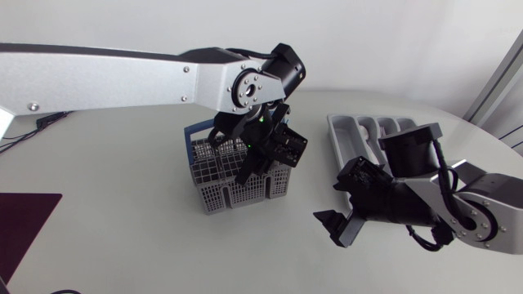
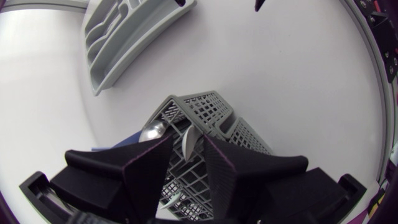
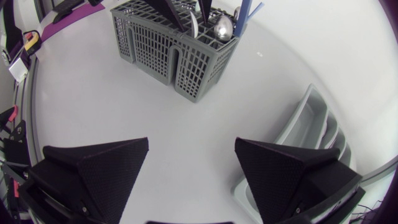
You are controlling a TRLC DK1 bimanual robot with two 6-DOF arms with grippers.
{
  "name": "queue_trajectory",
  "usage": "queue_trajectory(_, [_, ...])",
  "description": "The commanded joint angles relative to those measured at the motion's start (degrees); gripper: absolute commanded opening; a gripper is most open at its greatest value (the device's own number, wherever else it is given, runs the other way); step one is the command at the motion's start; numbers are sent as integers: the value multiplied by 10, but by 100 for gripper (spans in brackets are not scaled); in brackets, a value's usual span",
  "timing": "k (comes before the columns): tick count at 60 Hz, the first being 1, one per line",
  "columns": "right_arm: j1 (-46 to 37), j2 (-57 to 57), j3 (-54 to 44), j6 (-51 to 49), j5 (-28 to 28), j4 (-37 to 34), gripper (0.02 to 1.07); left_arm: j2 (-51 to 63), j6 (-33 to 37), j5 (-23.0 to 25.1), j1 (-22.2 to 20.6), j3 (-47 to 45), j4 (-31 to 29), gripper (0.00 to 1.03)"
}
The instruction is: Unload the cutlery basket into the drawer organizer.
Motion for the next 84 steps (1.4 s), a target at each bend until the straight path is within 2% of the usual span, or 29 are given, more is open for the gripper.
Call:
queue_trajectory(1, [4, 8, 3, 5, 2, 6, 102, 13, 26, -2, 4, 22, -7, 38])
queue_trajectory(2, [4, 8, 3, 5, 3, 6, 102, 13, 26, -2, 4, 22, -7, 37])
queue_trajectory(3, [4, 8, 3, 5, 2, 6, 102, 14, 30, -2, 5, 21, -7, 24])
queue_trajectory(4, [4, 8, 2, 6, 2, 6, 102, 14, 30, -2, 5, 21, -7, 18])
queue_trajectory(7, [4, 8, 2, 6, 2, 6, 102, 14, 30, -2, 5, 21, -7, 11])
queue_trajectory(8, [4, 8, 2, 6, 2, 6, 102, 14, 30, -2, 5, 20, -7, 6])
queue_trajectory(10, [5, 8, 2, 6, 2, 6, 102, 14, 31, -2, 6, 18, -7, 3])
queue_trajectory(50, [11, 2, -3, 8, 3, 1, 102, -38, 27, -3, 4, -1, -4, 3])
queue_trajectory(67, [21, -13, -1, 14, 12, -9, 102, -80, 22, -6, 0, -29, 15, 3])
queue_trajectory(84, [53, -35, 0, 28, 39, -25, 102, -133, 10, -34, -12, -78, 54, 3])
